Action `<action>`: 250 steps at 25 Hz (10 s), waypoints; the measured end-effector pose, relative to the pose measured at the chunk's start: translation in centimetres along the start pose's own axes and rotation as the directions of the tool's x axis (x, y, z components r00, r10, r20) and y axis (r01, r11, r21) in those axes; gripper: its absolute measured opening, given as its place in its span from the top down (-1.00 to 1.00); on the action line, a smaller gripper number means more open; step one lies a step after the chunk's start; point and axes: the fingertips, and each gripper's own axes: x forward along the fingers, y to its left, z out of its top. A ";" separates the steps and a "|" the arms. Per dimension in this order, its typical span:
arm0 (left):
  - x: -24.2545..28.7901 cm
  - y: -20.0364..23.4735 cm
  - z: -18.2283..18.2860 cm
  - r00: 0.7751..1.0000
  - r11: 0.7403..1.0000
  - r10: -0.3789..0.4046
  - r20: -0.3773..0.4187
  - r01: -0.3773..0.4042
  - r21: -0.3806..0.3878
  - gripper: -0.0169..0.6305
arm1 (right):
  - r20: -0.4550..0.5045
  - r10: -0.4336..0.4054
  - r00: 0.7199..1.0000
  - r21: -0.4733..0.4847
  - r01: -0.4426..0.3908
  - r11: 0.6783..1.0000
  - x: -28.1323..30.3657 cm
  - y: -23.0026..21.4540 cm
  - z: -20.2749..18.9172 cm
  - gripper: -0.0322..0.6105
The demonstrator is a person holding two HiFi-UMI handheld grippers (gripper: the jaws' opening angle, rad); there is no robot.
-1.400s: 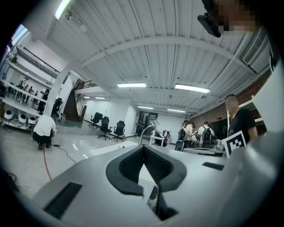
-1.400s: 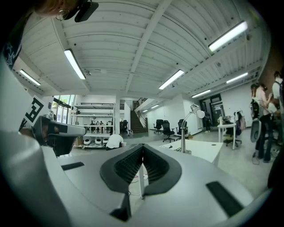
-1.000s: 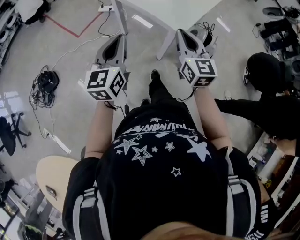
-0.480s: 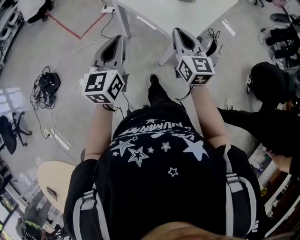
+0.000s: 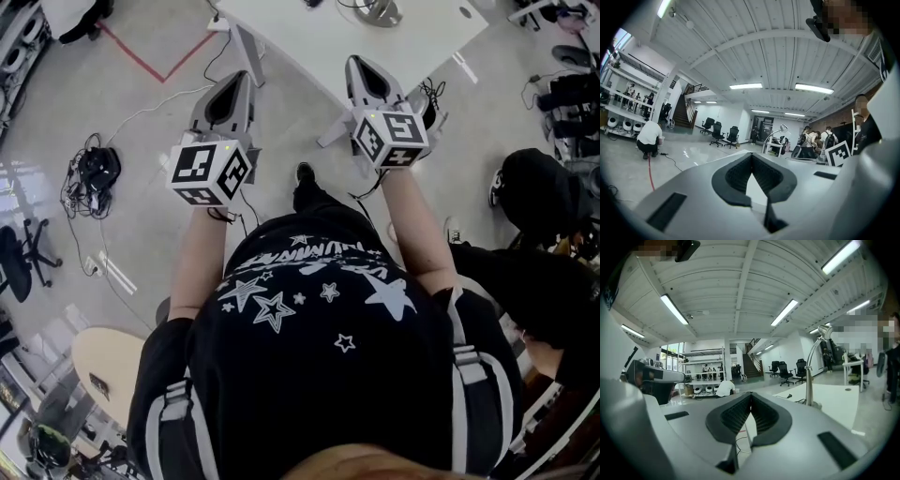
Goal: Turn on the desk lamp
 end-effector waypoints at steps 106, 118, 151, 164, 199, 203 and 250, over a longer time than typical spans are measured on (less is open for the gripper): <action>39.8 7.4 -23.8 0.547 0.849 -0.425 -0.721 0.517 -0.108 0.53 | -0.275 -0.390 0.879 0.175 0.445 0.878 25.0 -18.9 -8.8 0.89; 40.1 7.8 -23.9 0.559 0.857 -0.390 -0.732 0.511 -0.067 0.56 | -0.298 -0.348 0.889 0.181 0.411 0.894 25.7 -18.3 -10.0 0.89; 41.1 7.5 -23.9 0.522 0.842 -0.393 -0.757 0.534 -0.069 0.70 | -0.581 0.086 0.809 0.222 0.056 0.974 31.7 -16.5 -16.1 0.89; 40.9 7.5 -23.5 0.521 0.840 -0.410 -0.749 0.535 -0.089 0.70 | -0.584 0.083 0.807 0.229 0.067 0.971 31.6 -16.4 -15.9 0.89; 36.9 6.0 -19.1 0.675 0.884 -0.369 -0.638 0.467 -0.016 0.70 | -0.500 0.050 0.865 0.205 0.062 0.977 25.0 -15.5 -13.2 0.89; 34.9 4.1 -18.2 0.707 0.893 -0.357 -0.610 0.449 -0.003 0.70 | -0.476 0.054 0.878 0.190 0.042 0.981 21.9 -14.9 -12.5 0.89; 9.9 -3.7 -11.2 0.945 0.994 -0.096 -0.314 0.108 0.020 0.92 | -0.215 0.227 0.950 0.028 -0.227 0.974 -0.4 -4.3 -6.4 0.89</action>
